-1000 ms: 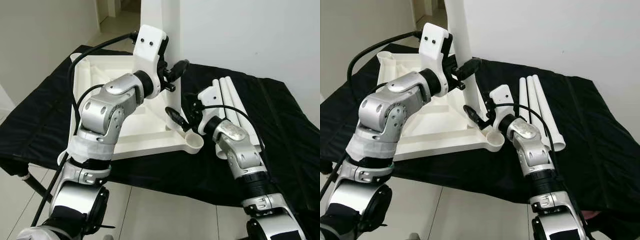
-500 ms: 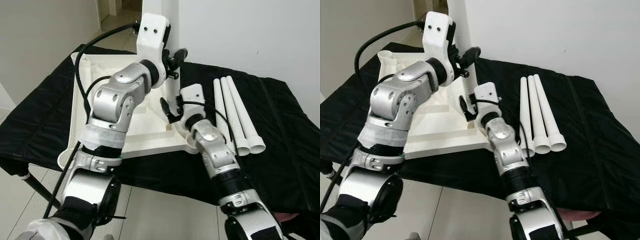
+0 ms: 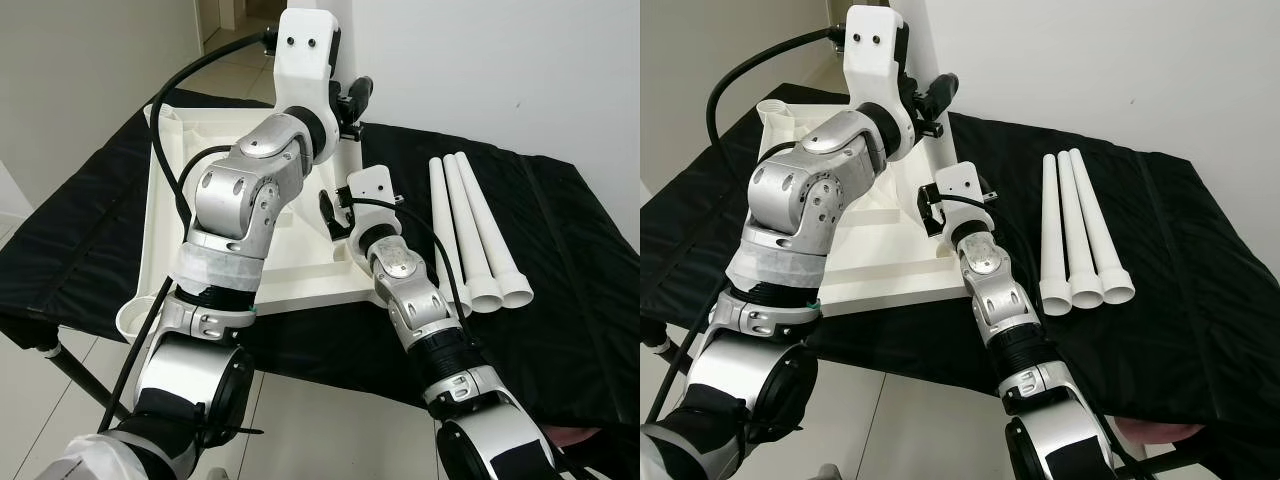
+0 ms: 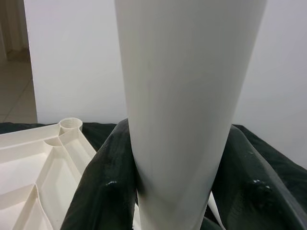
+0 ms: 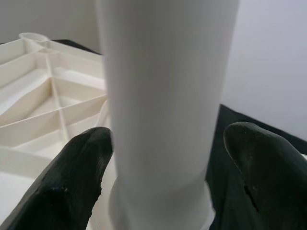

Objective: Building children table

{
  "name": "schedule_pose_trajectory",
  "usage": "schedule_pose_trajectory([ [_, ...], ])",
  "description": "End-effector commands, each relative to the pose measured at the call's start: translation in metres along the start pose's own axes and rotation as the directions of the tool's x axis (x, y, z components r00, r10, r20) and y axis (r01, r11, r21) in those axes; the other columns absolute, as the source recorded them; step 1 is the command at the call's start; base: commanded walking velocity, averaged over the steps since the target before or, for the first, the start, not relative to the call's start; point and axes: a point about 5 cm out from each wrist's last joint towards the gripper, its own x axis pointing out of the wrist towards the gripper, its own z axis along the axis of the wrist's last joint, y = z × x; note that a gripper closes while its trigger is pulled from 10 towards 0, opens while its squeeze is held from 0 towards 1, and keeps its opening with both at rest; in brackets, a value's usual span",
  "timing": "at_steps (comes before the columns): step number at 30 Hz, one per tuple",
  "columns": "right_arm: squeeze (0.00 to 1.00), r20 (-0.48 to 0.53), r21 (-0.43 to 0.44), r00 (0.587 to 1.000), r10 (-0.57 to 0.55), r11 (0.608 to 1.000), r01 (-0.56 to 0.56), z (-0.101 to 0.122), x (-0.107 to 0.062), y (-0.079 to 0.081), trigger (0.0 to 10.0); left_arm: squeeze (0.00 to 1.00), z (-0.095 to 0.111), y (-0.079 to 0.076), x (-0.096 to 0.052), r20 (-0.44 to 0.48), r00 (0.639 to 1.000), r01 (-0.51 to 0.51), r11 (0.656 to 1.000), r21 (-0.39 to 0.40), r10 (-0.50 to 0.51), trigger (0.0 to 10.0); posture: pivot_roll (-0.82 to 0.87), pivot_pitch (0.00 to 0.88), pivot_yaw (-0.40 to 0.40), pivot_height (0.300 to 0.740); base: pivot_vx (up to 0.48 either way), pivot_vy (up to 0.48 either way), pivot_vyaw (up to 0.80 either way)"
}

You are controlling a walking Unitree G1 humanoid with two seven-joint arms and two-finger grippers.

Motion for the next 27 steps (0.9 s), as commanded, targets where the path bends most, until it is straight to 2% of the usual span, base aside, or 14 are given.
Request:
schedule_pose_trajectory([
  [1,0.0,0.022,-0.012,0.999,-0.024,1.0,0.024,0.005,0.0038,0.0008,10.0,0.0,0.0088,-0.0078,0.0025,0.028,1.0,0.012,1.0,0.015,-0.012,10.0,0.02,0.0,-0.07,0.74,0.0,0.0,0.0],
  [14,0.0,0.062,-0.018,0.997,-0.053,0.998,0.054,0.0124,0.0085,0.0004,10.0,0.0,0.0089,-0.0122,0.0036,0.026,1.0,0.017,1.0,0.007,-0.018,10.0,0.01,0.0,-0.068,0.74,0.0,0.0,0.0],
  [15,0.0,0.057,-0.014,0.997,-0.054,0.998,0.054,0.0116,0.0087,0.0005,4.8,0.0,0.0092,-0.0126,0.0035,0.028,0.999,0.018,1.0,0.008,-0.018,10.0,0.01,0.0,-0.067,0.74,0.0,0.0,0.0],
  [19,0.0,0.053,-0.007,0.997,-0.053,0.999,0.054,0.0109,0.0088,0.0006,4.8,0.0,0.0094,-0.0129,0.0034,0.03,0.999,0.018,1.0,0.009,-0.019,10.0,0.01,0.0,-0.067,0.74,0.0,0.0,0.0],
  [20,0.0,0.046,-0.002,0.997,-0.059,0.998,0.059,0.0098,0.0093,0.0007,0.0,0.0,0.0097,-0.0131,0.0033,0.03,0.999,0.018,1.0,0.008,-0.018,10.0,0.02,0.0,-0.069,0.74,0.0,0.0,0.0],
  [27,0.0,0.013,0.009,0.996,-0.086,0.996,0.086,0.0055,0.0105,-0.0007,0.0,0.0,0.0112,-0.0135,0.0031,0.037,0.999,0.017,1.0,0.009,-0.017,10.0,0.02,0.0,-0.069,0.74,0.0,0.0,0.0],
])
